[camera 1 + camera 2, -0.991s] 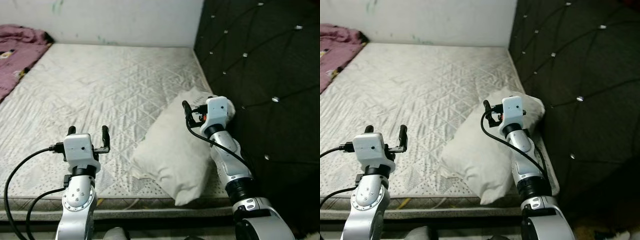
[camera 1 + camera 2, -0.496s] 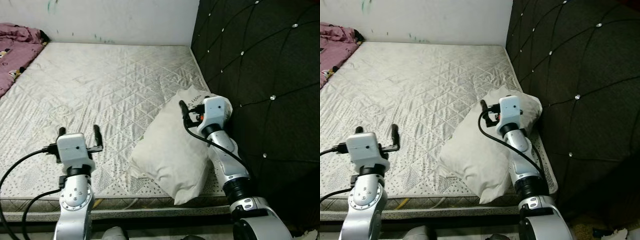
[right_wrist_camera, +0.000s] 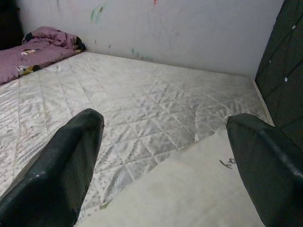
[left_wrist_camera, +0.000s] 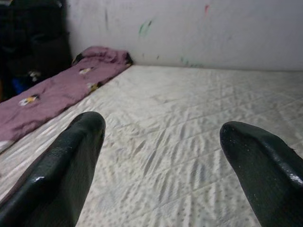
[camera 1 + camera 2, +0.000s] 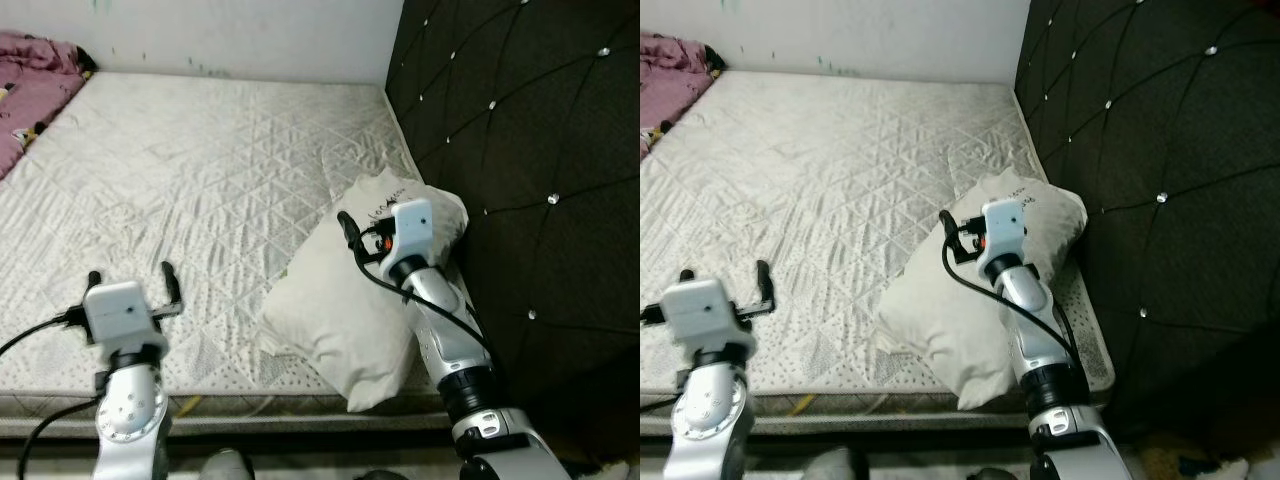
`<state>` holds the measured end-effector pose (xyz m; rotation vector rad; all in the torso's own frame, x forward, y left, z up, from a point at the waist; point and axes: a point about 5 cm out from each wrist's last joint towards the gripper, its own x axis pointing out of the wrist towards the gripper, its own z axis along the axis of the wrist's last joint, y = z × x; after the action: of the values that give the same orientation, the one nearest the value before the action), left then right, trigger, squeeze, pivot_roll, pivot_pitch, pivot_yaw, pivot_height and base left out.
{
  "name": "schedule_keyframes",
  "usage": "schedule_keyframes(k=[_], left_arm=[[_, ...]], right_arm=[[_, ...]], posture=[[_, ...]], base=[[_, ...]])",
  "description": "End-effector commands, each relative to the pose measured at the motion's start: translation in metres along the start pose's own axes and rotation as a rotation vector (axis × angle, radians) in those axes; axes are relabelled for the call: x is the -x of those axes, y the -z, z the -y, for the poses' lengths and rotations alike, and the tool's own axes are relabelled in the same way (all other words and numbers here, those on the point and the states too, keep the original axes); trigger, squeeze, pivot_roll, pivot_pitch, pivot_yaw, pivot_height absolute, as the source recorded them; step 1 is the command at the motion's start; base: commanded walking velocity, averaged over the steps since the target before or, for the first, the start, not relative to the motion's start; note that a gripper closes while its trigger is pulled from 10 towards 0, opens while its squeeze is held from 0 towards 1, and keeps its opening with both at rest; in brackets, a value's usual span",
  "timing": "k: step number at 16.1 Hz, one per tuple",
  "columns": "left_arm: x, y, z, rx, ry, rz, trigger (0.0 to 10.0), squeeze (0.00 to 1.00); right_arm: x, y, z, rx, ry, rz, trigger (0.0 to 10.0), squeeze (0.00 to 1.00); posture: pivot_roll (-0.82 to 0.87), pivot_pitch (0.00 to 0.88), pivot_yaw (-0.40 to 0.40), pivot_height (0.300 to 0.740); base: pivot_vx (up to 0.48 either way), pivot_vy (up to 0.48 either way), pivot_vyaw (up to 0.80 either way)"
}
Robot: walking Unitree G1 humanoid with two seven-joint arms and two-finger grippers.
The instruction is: Clean up the room
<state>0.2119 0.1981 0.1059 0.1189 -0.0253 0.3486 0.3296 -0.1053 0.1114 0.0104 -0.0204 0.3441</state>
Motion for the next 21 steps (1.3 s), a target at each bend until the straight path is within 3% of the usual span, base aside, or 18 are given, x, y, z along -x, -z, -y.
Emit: schedule_keyframes(k=[1, 4, 8, 12, 21], left_arm=[[0.0009, -0.0054, -0.0028, 0.001, -0.015, 0.009, 10.0, 0.00], [0.0016, -0.0058, -0.0053, 0.002, -0.017, 0.003, 10.0, 0.00], [-0.0011, -0.0078, -0.0028, -0.005, -0.022, 0.012, 10.0, 0.00], [-0.0054, -0.0108, -0.0048, 0.000, -0.057, 0.030, 10.0, 0.00], [-0.0063, -0.0114, -0.0037, 0.000, -0.025, 0.041, 10.0, 0.00]], right_arm=[[0.0020, -0.0019, 0.0012, 0.002, -0.006, -0.003, 10.0, 0.00], [0.0033, -0.0014, 0.0000, 0.001, -0.004, -0.011, 10.0, 0.00], [0.0026, -0.0037, 0.0003, -0.003, -0.001, -0.010, 10.0, 0.00], [0.0003, -0.0061, 0.0034, 0.013, 0.021, -0.009, 10.0, 0.00], [-0.0016, -0.0077, 0.0053, 0.033, 0.031, -0.010, 10.0, 0.00]], posture=[[0.03, 0.103, -0.063, 0.710], [0.03, 0.117, -0.062, 0.665], [0.02, 0.110, -0.061, 0.637], [0.02, 0.096, -0.066, 0.637], [0.02, 0.091, -0.072, 0.637]], base=[[0.000, 0.000, 0.00], [0.000, 0.000, 0.00], [0.000, 0.000, 0.00], [0.000, 0.000, 0.00], [0.000, 0.000, 0.00]])
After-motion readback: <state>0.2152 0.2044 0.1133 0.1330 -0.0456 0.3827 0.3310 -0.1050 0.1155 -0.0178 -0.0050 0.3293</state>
